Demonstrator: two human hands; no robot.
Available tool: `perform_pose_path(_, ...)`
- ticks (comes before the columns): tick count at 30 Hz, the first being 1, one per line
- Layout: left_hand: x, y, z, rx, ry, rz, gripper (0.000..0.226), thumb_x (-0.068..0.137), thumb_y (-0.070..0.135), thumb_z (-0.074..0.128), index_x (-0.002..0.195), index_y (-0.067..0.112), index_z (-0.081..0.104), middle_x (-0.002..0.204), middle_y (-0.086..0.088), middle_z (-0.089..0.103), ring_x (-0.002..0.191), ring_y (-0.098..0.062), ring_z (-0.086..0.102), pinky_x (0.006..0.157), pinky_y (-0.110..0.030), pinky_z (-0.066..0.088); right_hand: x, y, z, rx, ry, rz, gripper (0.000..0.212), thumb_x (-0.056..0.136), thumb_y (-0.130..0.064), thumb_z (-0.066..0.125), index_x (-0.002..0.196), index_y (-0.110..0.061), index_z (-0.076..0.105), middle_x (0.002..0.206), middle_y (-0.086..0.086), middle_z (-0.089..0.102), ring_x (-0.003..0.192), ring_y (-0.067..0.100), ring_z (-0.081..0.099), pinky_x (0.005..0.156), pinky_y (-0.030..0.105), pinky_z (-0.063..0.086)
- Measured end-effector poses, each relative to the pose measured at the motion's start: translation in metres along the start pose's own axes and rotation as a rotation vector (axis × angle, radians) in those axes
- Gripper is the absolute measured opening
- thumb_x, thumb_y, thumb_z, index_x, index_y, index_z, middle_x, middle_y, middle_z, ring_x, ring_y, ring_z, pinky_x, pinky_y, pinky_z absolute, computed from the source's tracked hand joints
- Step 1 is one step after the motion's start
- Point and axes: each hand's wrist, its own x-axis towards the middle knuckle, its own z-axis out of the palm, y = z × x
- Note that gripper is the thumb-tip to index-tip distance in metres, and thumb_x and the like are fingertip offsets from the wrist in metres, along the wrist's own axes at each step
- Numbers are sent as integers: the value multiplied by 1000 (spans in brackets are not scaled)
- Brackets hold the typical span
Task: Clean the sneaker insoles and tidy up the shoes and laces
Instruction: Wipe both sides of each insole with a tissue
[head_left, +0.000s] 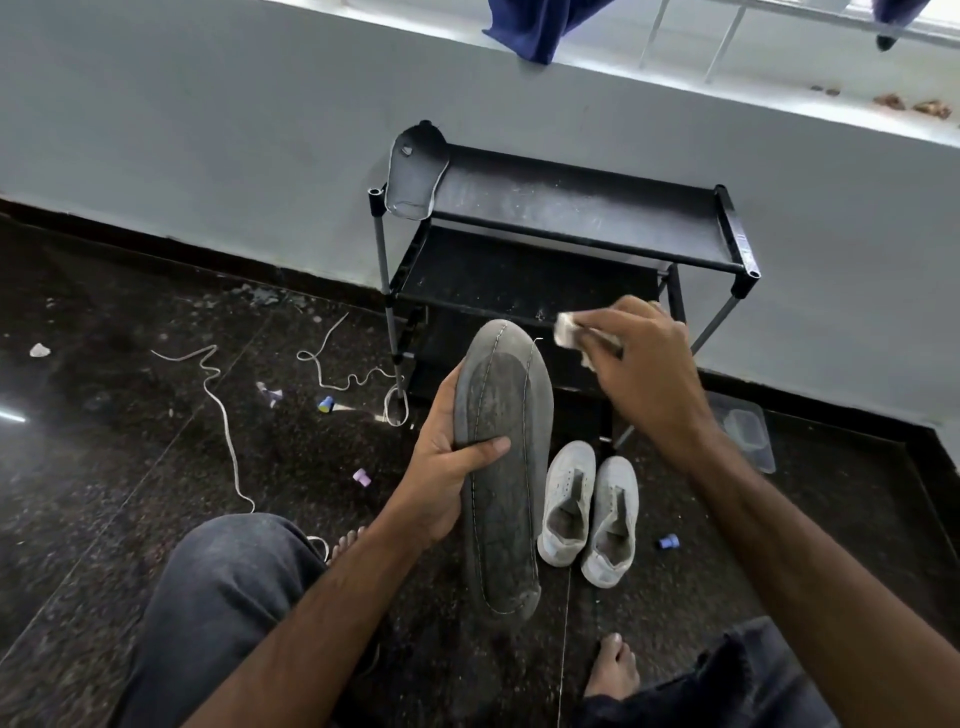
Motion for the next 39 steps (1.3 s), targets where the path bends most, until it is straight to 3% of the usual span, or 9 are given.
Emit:
perform_pose_path(4,0,0,3,-46,-10,-9,82,85,-12,62,153,27,37,144,-13,55,130,-26,57,103,-41,52,-1,-35,1,-19,-66,-129,21,99,-28,61,116,-26,73,94,-10,61,91,8,50,86,35,38)
perform_pose_path(11,2,-6,-1,-58,44,-43,78,88,-17,59,149,29,41,135,-3,64,123,-23,63,94,-38,56,-54,-16,-18,-170,-553,-202,19,98,-38,58,92,-34,75,84,-20,57,85,0,50,93,39,44)
perform_pose_path(16,3,-9,6,-97,58,-85,70,86,-11,62,144,26,47,129,-5,68,116,-21,66,89,-33,57,-15,-26,-38,22,-87,-79,18,96,-25,67,112,-22,76,92,-9,67,81,5,57,80,32,51)
perform_pose_path(18,1,-7,7,-127,62,-115,69,80,-3,63,142,24,49,129,-12,67,116,-26,66,91,-36,56,-5,-46,-30,60,-64,-98,18,98,-26,65,111,-21,76,91,-8,66,83,6,56,81,28,48)
perform_pose_path(23,2,-6,-2,-151,24,-134,61,81,-8,53,137,18,53,126,-19,66,113,-33,66,94,-46,56,-52,-48,6,-123,-344,-274,21,105,-28,51,103,-24,71,83,-8,51,78,11,48,76,37,45)
perform_pose_path(27,6,-4,-3,-134,73,-191,55,90,-15,45,134,18,53,125,-13,68,113,-26,67,87,-37,58,-62,-22,-18,-140,-805,-206,18,99,-32,61,106,-31,77,92,-16,61,83,3,61,82,31,53)
perform_pose_path(33,4,-5,5,-258,67,-238,45,94,2,47,137,14,54,127,-16,67,114,-29,66,91,-42,56,-26,-34,-17,71,-239,-71,18,99,-29,63,112,-26,76,92,-12,64,81,5,59,74,30,52)
perform_pose_path(36,1,-1,6,-393,47,-271,45,109,30,30,138,7,57,128,-20,68,114,-28,67,92,-39,56,-30,-57,17,-101,-204,-170,21,101,-22,55,111,-24,73,91,-8,57,82,9,49,79,39,48)
perform_pose_path(39,2,3,-1,-462,69,-316,58,110,42,24,131,3,61,122,-19,71,110,-25,70,88,-33,58,-59,-70,34,-80,-276,-280,27,93,-17,60,119,-19,67,92,-5,51,84,9,38,75,32,42)
